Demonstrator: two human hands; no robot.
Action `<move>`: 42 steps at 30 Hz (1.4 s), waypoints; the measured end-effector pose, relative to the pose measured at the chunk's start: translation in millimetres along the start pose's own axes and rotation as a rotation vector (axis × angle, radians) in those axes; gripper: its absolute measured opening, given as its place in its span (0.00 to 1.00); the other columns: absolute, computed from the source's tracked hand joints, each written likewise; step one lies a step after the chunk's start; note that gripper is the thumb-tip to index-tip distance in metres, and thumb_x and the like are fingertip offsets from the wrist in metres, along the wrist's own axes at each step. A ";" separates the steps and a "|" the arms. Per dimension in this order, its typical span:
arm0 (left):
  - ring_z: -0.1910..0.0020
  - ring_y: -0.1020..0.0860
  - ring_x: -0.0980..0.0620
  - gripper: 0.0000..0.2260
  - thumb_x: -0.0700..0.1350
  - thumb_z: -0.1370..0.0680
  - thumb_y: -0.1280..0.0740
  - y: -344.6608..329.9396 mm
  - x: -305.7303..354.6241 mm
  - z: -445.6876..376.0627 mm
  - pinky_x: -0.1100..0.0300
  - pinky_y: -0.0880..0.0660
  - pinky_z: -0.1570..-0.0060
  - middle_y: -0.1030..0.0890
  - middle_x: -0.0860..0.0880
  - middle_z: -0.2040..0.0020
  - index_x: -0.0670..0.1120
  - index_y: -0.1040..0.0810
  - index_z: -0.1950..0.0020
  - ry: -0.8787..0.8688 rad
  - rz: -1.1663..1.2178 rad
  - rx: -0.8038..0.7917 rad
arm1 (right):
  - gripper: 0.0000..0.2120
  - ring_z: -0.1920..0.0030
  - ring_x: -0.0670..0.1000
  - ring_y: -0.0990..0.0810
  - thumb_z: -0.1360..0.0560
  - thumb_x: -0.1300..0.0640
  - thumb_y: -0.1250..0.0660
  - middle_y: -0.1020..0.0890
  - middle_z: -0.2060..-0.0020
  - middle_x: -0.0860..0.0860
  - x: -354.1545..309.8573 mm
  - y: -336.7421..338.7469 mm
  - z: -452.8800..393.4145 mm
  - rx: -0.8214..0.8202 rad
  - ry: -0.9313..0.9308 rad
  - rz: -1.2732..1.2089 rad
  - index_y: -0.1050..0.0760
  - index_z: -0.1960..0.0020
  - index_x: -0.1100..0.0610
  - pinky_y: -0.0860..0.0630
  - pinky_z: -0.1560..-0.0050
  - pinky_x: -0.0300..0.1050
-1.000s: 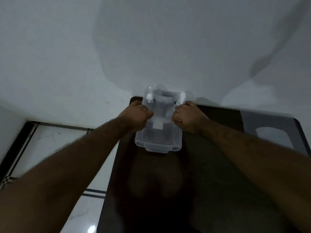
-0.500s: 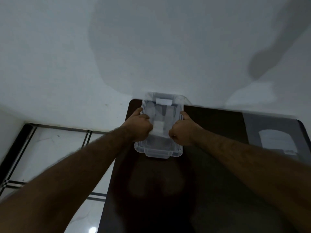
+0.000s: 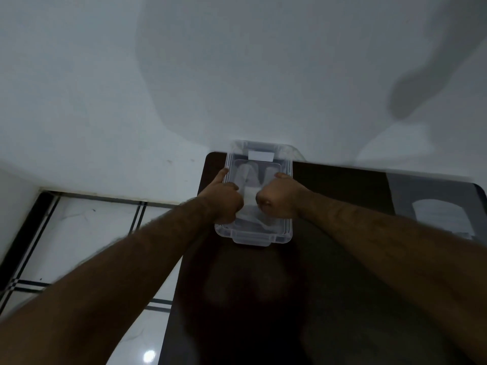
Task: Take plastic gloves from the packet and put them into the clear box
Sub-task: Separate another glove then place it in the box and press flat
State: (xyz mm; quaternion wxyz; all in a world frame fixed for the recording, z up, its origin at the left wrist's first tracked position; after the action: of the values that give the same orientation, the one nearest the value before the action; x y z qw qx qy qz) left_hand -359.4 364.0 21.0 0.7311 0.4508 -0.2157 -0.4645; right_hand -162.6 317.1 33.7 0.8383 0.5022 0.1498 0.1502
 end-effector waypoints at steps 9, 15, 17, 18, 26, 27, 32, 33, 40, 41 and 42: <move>0.24 0.26 0.44 0.16 0.59 0.16 0.38 -9.6 10.1 -1.3 0.26 0.69 0.23 0.14 0.50 0.40 0.54 0.15 0.39 -0.012 -0.035 -0.050 | 0.23 0.24 0.60 0.31 0.18 0.46 0.36 0.26 0.24 0.55 1.1 2.5 -56.0 0.042 -0.149 0.211 0.25 0.24 0.47 0.44 0.20 0.66; 0.26 0.25 0.44 0.20 0.64 0.16 0.41 -12.8 5.3 -4.1 0.25 0.68 0.24 0.13 0.52 0.42 0.55 0.15 0.40 -0.041 -0.021 -0.035 | 0.18 0.29 0.58 0.25 0.20 0.47 0.36 0.19 0.33 0.53 5.7 -3.4 -68.7 0.061 -0.236 0.092 0.23 0.31 0.47 0.42 0.21 0.65; 0.27 0.24 0.45 0.19 0.63 0.15 0.41 -7.0 3.1 -5.6 0.25 0.66 0.23 0.13 0.52 0.44 0.54 0.15 0.43 -0.036 0.010 -0.013 | 0.16 0.31 0.57 0.23 0.20 0.48 0.35 0.17 0.36 0.51 10.1 -6.0 -70.2 0.061 -0.236 0.012 0.23 0.34 0.47 0.44 0.20 0.66; 0.26 0.24 0.45 0.18 0.61 0.15 0.41 -2.6 1.9 -6.7 0.25 0.65 0.23 0.13 0.51 0.43 0.53 0.15 0.43 -0.025 0.030 0.017 | 0.14 0.31 0.57 0.23 0.20 0.49 0.35 0.17 0.37 0.50 12.1 -8.0 -70.6 0.057 -0.233 -0.025 0.23 0.35 0.46 0.46 0.20 0.67; 0.13 0.43 0.44 0.22 0.58 0.14 0.40 29.4 -13.3 -26.2 0.27 0.68 0.22 0.27 0.46 0.19 0.52 0.24 0.23 0.088 -0.087 -0.026 | 0.23 0.26 0.58 0.27 0.20 0.45 0.33 0.20 0.30 0.52 12.0 -6.1 -57.1 0.017 -0.207 0.093 0.25 0.27 0.49 0.52 0.18 0.70; 0.14 0.42 0.44 0.21 0.58 0.15 0.40 25.7 -14.6 -29.1 0.27 0.70 0.22 0.27 0.45 0.19 0.53 0.22 0.25 0.096 -0.122 -0.059 | 0.22 0.27 0.59 0.26 0.20 0.44 0.33 0.19 0.33 0.52 8.9 -8.2 -53.3 0.009 -0.188 0.123 0.25 0.28 0.48 0.52 0.19 0.72; 0.17 0.34 0.40 0.19 0.58 0.16 0.39 17.3 -11.4 -34.2 0.25 0.74 0.26 0.17 0.45 0.29 0.50 0.15 0.35 0.121 -0.279 -0.143 | 0.22 0.26 0.59 0.26 0.20 0.42 0.33 0.18 0.33 0.51 -1.3 -17.7 -43.6 -0.064 -0.129 0.213 0.25 0.28 0.47 0.55 0.20 0.77; 0.18 0.34 0.40 0.19 0.57 0.15 0.39 19.5 -9.2 -34.0 0.25 0.74 0.27 0.16 0.45 0.30 0.49 0.15 0.35 0.126 -0.301 -0.137 | 0.21 0.26 0.59 0.26 0.19 0.43 0.34 0.18 0.33 0.52 -1.4 -17.9 -42.5 -0.063 -0.130 0.209 0.25 0.28 0.47 0.56 0.19 0.76; 0.17 0.36 0.38 0.19 0.56 0.14 0.40 23.2 -7.5 -31.3 0.26 0.72 0.25 0.18 0.44 0.28 0.48 0.15 0.37 0.148 -0.300 -0.130 | 0.25 0.25 0.59 0.25 0.19 0.41 0.35 0.18 0.31 0.54 -1.8 -17.0 -32.6 -0.042 -0.168 0.178 0.26 0.25 0.49 0.59 0.19 0.76; 0.17 0.34 0.39 0.17 0.55 0.14 0.40 22.6 -5.9 -29.7 0.26 0.71 0.24 0.16 0.44 0.31 0.48 0.14 0.40 0.138 -0.284 -0.109 | 0.25 0.25 0.60 0.26 0.18 0.42 0.35 0.18 0.30 0.54 0.0 -17.0 -31.5 -0.049 -0.174 0.174 0.27 0.24 0.49 0.60 0.20 0.76; 0.18 0.33 0.39 0.16 0.54 0.14 0.39 22.4 -3.2 -27.8 0.26 0.69 0.23 0.15 0.45 0.33 0.49 0.14 0.42 0.119 -0.261 -0.067 | 0.24 0.25 0.60 0.26 0.18 0.43 0.36 0.18 0.30 0.55 2.8 -15.2 -29.7 -0.041 -0.185 0.178 0.27 0.24 0.49 0.61 0.20 0.76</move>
State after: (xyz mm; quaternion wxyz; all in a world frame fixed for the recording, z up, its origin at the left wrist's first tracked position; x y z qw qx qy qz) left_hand -329.7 383.3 26.6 0.6905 0.4772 -0.0958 -0.5350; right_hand -170.4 335.0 6.5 0.8420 0.5081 0.0236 0.1799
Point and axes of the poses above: each hand's wrist, its own z-axis away from the middle knuckle, its own y-axis out of the back of the hand, x = y × z, the point moved 1 cm from there along -z, towards the middle knuckle
